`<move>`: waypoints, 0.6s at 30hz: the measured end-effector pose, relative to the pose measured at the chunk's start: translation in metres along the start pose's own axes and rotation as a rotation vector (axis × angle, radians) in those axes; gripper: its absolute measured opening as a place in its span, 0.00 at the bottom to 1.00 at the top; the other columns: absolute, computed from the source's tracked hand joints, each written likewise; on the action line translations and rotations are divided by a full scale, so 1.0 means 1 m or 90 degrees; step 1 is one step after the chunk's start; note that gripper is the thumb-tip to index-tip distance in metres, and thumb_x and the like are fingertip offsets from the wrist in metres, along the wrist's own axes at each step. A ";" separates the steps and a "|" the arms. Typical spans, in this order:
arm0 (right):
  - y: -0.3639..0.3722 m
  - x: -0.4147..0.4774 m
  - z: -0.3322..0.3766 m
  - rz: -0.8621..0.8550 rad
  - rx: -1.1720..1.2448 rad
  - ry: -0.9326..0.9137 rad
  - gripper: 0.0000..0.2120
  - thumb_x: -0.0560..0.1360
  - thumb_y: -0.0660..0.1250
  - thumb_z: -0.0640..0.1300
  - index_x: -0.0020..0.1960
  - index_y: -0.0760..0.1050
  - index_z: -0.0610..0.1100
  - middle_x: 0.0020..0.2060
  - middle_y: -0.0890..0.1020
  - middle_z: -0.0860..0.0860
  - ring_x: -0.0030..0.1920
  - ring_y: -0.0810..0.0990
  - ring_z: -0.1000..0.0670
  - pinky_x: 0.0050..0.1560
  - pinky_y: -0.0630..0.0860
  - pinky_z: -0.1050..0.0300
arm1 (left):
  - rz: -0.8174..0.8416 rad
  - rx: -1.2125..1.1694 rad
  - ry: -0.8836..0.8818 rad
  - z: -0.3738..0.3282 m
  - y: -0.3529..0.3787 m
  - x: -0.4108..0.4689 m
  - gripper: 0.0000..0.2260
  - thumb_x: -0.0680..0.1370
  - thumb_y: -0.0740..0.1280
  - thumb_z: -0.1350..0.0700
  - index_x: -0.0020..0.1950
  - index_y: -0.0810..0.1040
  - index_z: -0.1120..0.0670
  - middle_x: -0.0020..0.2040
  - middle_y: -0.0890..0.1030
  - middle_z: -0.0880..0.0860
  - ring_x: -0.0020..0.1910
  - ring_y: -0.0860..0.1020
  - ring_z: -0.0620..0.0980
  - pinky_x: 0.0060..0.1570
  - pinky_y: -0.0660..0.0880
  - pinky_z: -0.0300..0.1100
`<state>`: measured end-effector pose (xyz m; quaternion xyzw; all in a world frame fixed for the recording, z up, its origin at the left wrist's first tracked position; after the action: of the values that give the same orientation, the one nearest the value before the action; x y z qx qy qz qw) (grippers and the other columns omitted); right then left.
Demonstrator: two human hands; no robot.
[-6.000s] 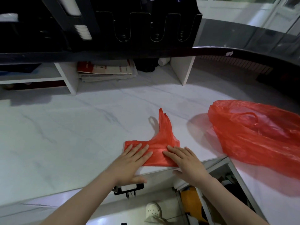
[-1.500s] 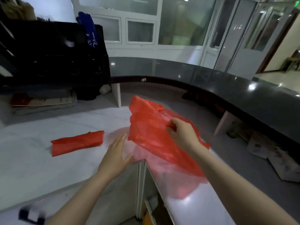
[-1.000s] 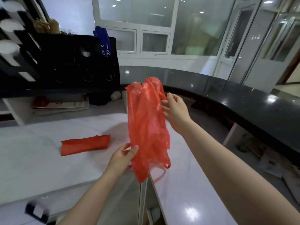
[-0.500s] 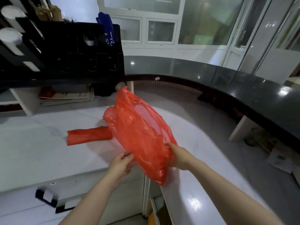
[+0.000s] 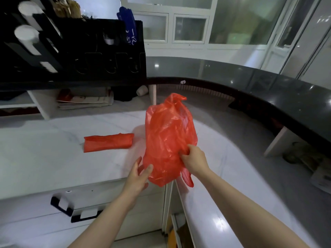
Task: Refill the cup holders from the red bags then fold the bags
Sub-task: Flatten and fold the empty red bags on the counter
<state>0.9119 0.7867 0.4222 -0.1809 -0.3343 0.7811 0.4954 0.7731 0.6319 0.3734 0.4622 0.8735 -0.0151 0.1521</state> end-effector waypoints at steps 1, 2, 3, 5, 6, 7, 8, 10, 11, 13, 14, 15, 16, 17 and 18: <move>0.001 0.000 0.000 -0.001 0.007 -0.003 0.09 0.72 0.63 0.40 0.34 0.68 0.46 0.31 0.74 0.52 0.35 0.74 0.48 0.30 0.64 0.59 | 0.004 -0.005 -0.012 0.001 0.000 0.000 0.36 0.66 0.69 0.39 0.72 0.63 0.45 0.65 0.75 0.49 0.58 0.78 0.52 0.52 0.77 0.50; 0.002 -0.001 -0.001 -0.005 0.016 -0.008 0.08 0.72 0.63 0.40 0.35 0.69 0.45 0.32 0.75 0.52 0.35 0.74 0.49 0.29 0.64 0.61 | 0.007 -0.012 -0.027 0.003 0.000 0.000 0.32 0.68 0.70 0.41 0.70 0.66 0.46 0.60 0.78 0.51 0.51 0.81 0.52 0.46 0.79 0.47; 0.003 -0.001 -0.002 -0.011 0.029 -0.011 0.06 0.72 0.64 0.40 0.37 0.70 0.45 0.32 0.76 0.53 0.35 0.74 0.50 0.29 0.64 0.64 | 0.007 -0.017 -0.043 0.005 0.001 0.001 0.26 0.71 0.70 0.45 0.67 0.69 0.50 0.55 0.81 0.52 0.44 0.83 0.51 0.39 0.79 0.43; 0.000 -0.004 -0.005 -0.027 0.066 -0.017 0.04 0.71 0.65 0.39 0.40 0.74 0.47 0.35 0.77 0.58 0.37 0.75 0.55 0.30 0.65 0.70 | -0.005 -0.010 -0.072 0.008 0.002 0.002 0.16 0.77 0.68 0.55 0.61 0.73 0.61 0.42 0.83 0.55 0.30 0.80 0.47 0.29 0.76 0.37; -0.003 -0.005 -0.008 -0.037 0.084 -0.023 0.08 0.70 0.66 0.38 0.41 0.74 0.51 0.37 0.77 0.60 0.38 0.75 0.59 0.32 0.66 0.72 | -0.015 -0.008 -0.082 0.009 0.001 0.003 0.13 0.78 0.66 0.58 0.58 0.75 0.64 0.37 0.82 0.55 0.27 0.78 0.46 0.27 0.75 0.35; -0.007 -0.007 -0.012 -0.050 0.091 -0.029 0.12 0.69 0.65 0.36 0.42 0.74 0.54 0.39 0.77 0.61 0.39 0.75 0.61 0.35 0.67 0.74 | -0.029 -0.020 -0.090 0.010 -0.001 0.005 0.11 0.78 0.65 0.60 0.56 0.75 0.66 0.33 0.81 0.55 0.26 0.77 0.45 0.26 0.75 0.35; -0.012 -0.007 -0.017 -0.066 0.086 -0.031 0.16 0.68 0.65 0.34 0.43 0.75 0.55 0.40 0.76 0.62 0.40 0.75 0.62 0.36 0.67 0.75 | -0.045 -0.045 -0.095 0.009 -0.003 0.007 0.09 0.79 0.65 0.60 0.54 0.76 0.66 0.31 0.81 0.56 0.25 0.78 0.46 0.26 0.75 0.34; -0.024 -0.008 -0.035 -0.098 0.072 -0.003 0.16 0.69 0.64 0.33 0.44 0.76 0.54 0.41 0.76 0.61 0.39 0.75 0.61 0.37 0.66 0.73 | -0.081 -0.103 -0.103 0.007 -0.010 0.012 0.07 0.80 0.63 0.61 0.52 0.75 0.66 0.29 0.81 0.57 0.24 0.79 0.47 0.25 0.76 0.34; -0.032 -0.007 -0.048 -0.116 0.065 0.031 0.14 0.70 0.65 0.34 0.44 0.77 0.52 0.40 0.77 0.59 0.39 0.76 0.59 0.37 0.66 0.70 | -0.096 -0.129 -0.106 0.007 -0.015 0.015 0.07 0.80 0.62 0.61 0.51 0.75 0.65 0.29 0.81 0.57 0.25 0.79 0.47 0.24 0.76 0.34; -0.049 -0.009 -0.077 -0.167 0.032 0.102 0.09 0.73 0.66 0.36 0.44 0.79 0.49 0.39 0.79 0.55 0.40 0.76 0.52 0.40 0.66 0.60 | -0.120 -0.175 -0.117 0.006 -0.023 0.022 0.07 0.81 0.60 0.61 0.51 0.74 0.64 0.30 0.82 0.57 0.26 0.81 0.49 0.24 0.76 0.35; -0.058 -0.011 -0.092 -0.193 0.023 0.136 0.08 0.73 0.65 0.36 0.44 0.79 0.48 0.39 0.80 0.53 0.42 0.76 0.50 0.41 0.65 0.60 | -0.127 -0.197 -0.127 0.007 -0.028 0.026 0.07 0.81 0.60 0.60 0.52 0.74 0.64 0.32 0.83 0.58 0.27 0.81 0.50 0.24 0.76 0.35; -0.067 -0.013 -0.107 -0.216 0.028 0.171 0.07 0.73 0.65 0.37 0.44 0.80 0.47 0.39 0.80 0.52 0.43 0.77 0.48 0.41 0.65 0.59 | -0.133 -0.219 -0.138 0.007 -0.032 0.030 0.08 0.82 0.59 0.60 0.54 0.73 0.64 0.35 0.82 0.59 0.29 0.82 0.52 0.24 0.77 0.35; -0.075 -0.017 -0.120 -0.235 0.040 0.211 0.06 0.74 0.66 0.39 0.44 0.80 0.46 0.39 0.81 0.51 0.44 0.77 0.47 0.42 0.66 0.58 | -0.140 -0.235 -0.147 0.006 -0.037 0.033 0.08 0.82 0.58 0.60 0.57 0.72 0.63 0.38 0.81 0.61 0.30 0.81 0.53 0.24 0.77 0.36; -0.081 -0.022 -0.132 -0.253 0.053 0.251 0.04 0.74 0.66 0.41 0.45 0.80 0.46 0.40 0.81 0.50 0.44 0.78 0.45 0.42 0.67 0.58 | -0.148 -0.247 -0.153 0.005 -0.042 0.036 0.09 0.82 0.58 0.59 0.59 0.71 0.62 0.40 0.80 0.61 0.30 0.81 0.55 0.23 0.77 0.36; -0.087 -0.026 -0.142 -0.269 0.067 0.289 0.05 0.74 0.66 0.42 0.46 0.81 0.45 0.39 0.82 0.48 0.43 0.78 0.44 0.42 0.68 0.57 | -0.155 -0.256 -0.157 0.004 -0.046 0.039 0.09 0.82 0.58 0.59 0.60 0.70 0.61 0.41 0.79 0.61 0.29 0.81 0.55 0.23 0.77 0.37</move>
<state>1.0676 0.8367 0.3804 -0.2512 -0.2042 0.6166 0.7176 0.7162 0.6364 0.3535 0.3089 0.8832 0.0843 0.3428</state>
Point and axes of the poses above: each hand's wrist, its own x-axis towards the middle knuckle, its own y-axis out of the palm, z = x × y, the point moved 4 cm from there along x, towards the middle knuckle
